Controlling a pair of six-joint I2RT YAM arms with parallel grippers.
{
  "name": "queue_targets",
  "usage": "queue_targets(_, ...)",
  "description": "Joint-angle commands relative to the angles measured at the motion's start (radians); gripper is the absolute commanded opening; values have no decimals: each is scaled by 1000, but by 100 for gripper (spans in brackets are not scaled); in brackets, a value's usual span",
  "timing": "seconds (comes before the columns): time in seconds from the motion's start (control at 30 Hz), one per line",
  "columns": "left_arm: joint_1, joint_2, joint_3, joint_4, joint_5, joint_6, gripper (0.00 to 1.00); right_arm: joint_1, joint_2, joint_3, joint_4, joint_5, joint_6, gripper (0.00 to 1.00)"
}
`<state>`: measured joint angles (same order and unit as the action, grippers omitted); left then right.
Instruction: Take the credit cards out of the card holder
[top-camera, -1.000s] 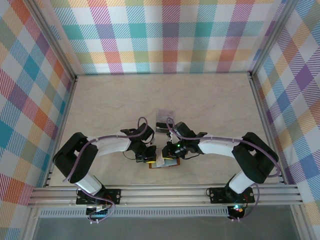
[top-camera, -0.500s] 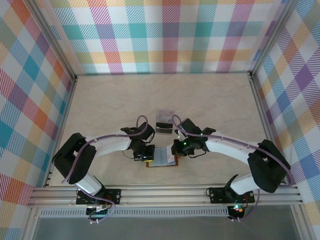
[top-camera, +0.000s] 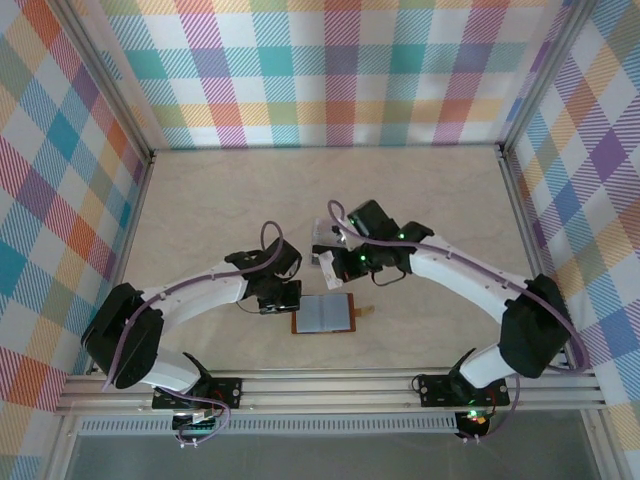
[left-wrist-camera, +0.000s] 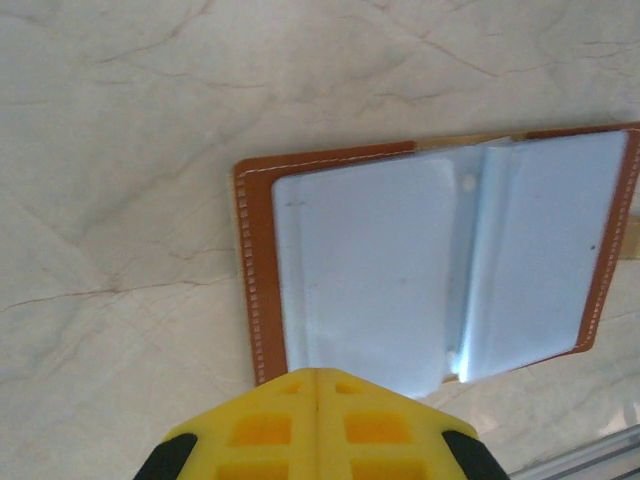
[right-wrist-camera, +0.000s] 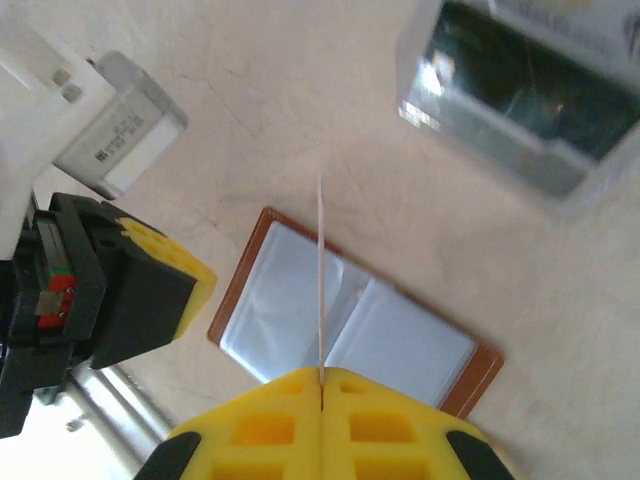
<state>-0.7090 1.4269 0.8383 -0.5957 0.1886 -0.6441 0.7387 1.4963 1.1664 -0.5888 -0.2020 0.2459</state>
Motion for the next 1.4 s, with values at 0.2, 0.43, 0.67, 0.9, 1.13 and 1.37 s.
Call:
queue_targets(0.2, 97, -81, -128, 48, 26, -9, 5, -33, 171, 256, -157, 101, -723, 0)
queue_targets(0.43, 148, -119, -161, 36, 38, 16, 5, -144, 368, 556, -299, 77, -920, 0)
queue_targets(0.67, 172, -122, -178, 36, 50, 26, 5, -206, 493, 744, -386, -45, -1082, 0)
queue_targets(0.9, 185, -113, -179, 31, 60, 40, 5, -216, 647, 921, -519, -74, -1165, 0)
queue_targets(1.13, 194, -92, -165, 19, 65, 56, 5, -219, 730, 966, -539, -16, -1190, 0)
queue_targets(1.37, 201, -93, -185, 32, 66, 53, 5, -220, 779, 980, -580, 31, -1214, 0)
